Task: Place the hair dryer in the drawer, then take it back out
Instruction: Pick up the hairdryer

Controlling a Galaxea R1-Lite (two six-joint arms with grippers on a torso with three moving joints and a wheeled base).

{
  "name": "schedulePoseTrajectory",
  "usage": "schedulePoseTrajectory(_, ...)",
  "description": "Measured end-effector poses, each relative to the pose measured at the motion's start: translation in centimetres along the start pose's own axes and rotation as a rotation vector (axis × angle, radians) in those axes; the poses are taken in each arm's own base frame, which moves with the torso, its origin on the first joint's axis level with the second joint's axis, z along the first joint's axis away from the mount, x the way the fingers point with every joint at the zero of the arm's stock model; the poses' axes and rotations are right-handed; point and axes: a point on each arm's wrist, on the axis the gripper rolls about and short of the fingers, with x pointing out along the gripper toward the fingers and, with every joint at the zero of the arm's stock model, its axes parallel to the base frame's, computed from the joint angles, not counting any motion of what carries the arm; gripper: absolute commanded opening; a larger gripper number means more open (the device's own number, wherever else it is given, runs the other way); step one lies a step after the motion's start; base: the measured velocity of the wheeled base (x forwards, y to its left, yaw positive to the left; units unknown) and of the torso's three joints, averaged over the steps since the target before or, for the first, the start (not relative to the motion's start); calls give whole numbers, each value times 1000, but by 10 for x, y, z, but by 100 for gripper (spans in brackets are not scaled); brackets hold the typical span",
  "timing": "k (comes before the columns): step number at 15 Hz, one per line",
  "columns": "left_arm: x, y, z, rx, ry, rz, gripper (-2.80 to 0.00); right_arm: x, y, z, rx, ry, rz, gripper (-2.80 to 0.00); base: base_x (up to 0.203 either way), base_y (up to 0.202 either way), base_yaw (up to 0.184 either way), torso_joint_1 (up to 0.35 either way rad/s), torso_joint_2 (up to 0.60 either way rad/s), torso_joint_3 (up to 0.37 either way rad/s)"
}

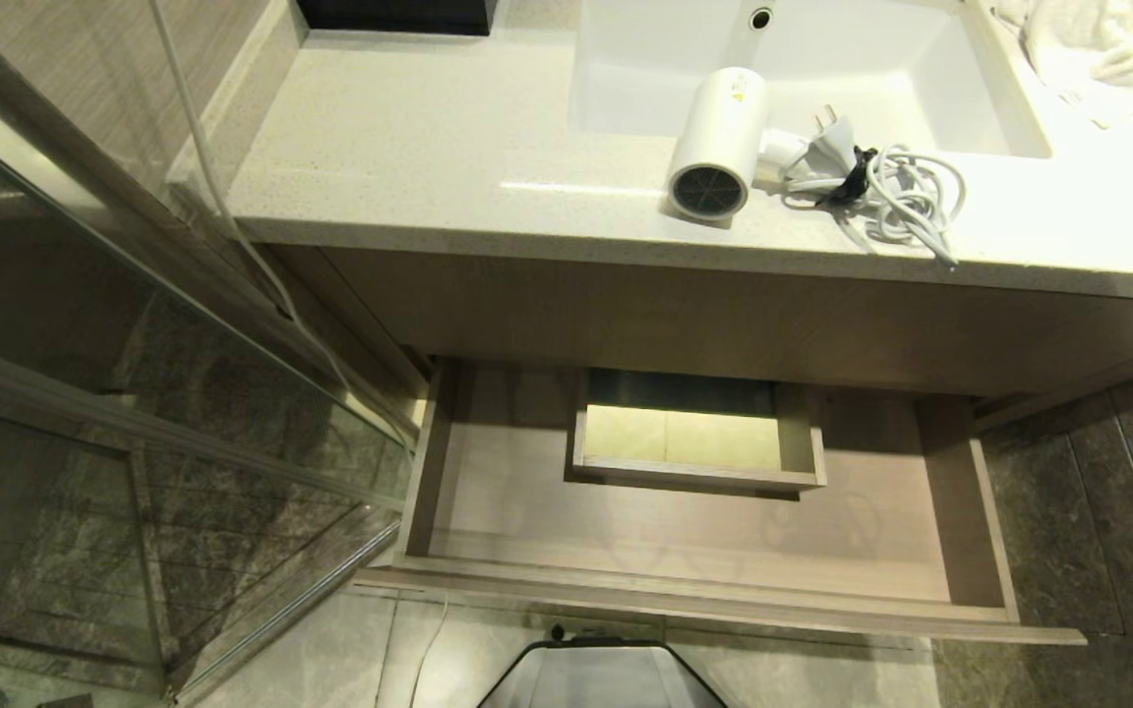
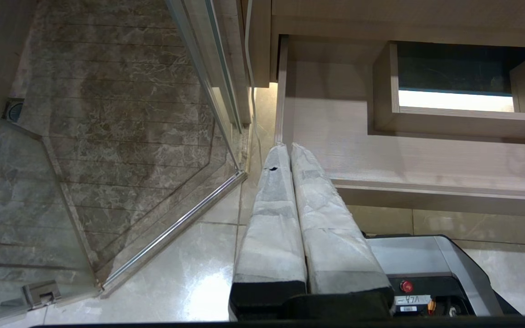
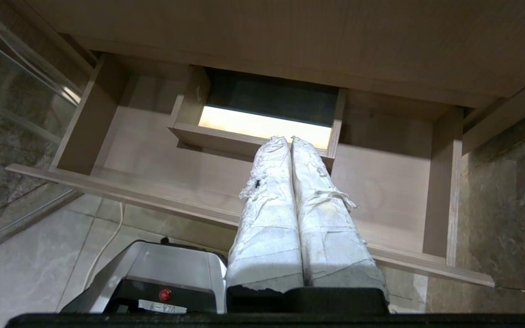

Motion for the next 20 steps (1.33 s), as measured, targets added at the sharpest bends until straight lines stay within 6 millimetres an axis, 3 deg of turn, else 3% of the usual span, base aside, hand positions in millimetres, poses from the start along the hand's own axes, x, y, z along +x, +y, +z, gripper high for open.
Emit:
schedulePoseTrajectory(7,0,0,0,0,0,0,-280,-2,0,4,-70,18,20,-280,0,0,0,0,0,0)
schedulePoseTrajectory(9,0,0,0,0,0,0,-280,-17,0,45,-78,-67,34,-280,0,0,0,0,0,0)
schedulePoseTrajectory(12,0,0,0,0,0,0,-280,-74,-2,130,-91,-245,42,-280,0,0,0,0,0,0)
schedulePoseTrajectory(14,0,0,0,0,0,0,-280,-102,-2,178,-95,-242,49,-280,0,0,0,0,0,0)
schedulePoseTrajectory(15,0,0,0,0,0,0,-280,-103,-3,198,-93,-195,61,-280,0,0,0,0,0,0)
schedulePoseTrajectory(17,0,0,0,0,0,0,-280,-83,-5,234,-86,-68,119,-280,0,0,0,0,0,0)
schedulePoseTrajectory(20,0,0,0,0,0,0,-280,-24,-7,284,-65,88,242,-280,0,0,0,0,0,0)
